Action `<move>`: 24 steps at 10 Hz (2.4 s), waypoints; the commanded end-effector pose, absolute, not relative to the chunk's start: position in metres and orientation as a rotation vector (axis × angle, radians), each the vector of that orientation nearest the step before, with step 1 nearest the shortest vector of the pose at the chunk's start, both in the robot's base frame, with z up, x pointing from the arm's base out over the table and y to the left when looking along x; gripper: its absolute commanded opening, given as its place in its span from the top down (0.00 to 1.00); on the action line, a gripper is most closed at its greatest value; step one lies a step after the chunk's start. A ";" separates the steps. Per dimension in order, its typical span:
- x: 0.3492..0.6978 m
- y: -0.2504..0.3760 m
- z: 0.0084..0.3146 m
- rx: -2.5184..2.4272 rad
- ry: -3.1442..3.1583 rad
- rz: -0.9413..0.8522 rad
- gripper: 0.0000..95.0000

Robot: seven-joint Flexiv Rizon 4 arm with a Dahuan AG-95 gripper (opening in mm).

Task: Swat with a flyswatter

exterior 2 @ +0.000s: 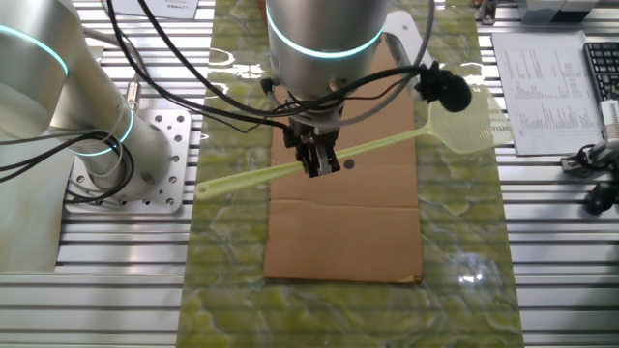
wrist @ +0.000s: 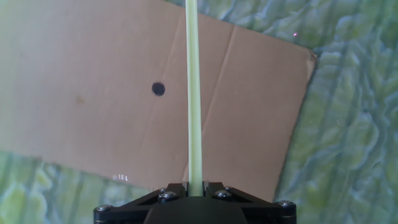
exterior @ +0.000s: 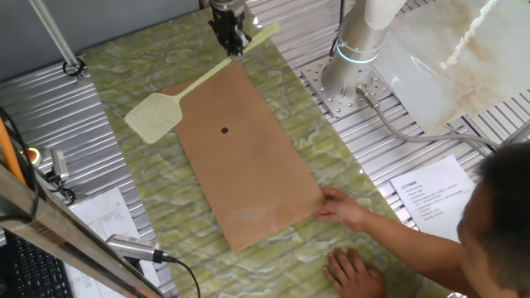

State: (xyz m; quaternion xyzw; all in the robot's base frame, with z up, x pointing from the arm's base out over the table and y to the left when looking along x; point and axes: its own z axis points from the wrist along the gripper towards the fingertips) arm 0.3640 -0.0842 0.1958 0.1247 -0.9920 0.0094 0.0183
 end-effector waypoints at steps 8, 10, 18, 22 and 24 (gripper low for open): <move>0.370 -0.085 0.161 0.232 -3.135 0.062 1.00; 0.371 -0.087 0.154 0.221 -3.128 0.090 1.00; 0.372 -0.095 0.131 0.247 -3.079 0.105 1.00; 0.372 -0.094 0.133 0.266 -3.062 0.098 1.00; 0.372 -0.095 0.132 0.275 -3.066 0.086 1.00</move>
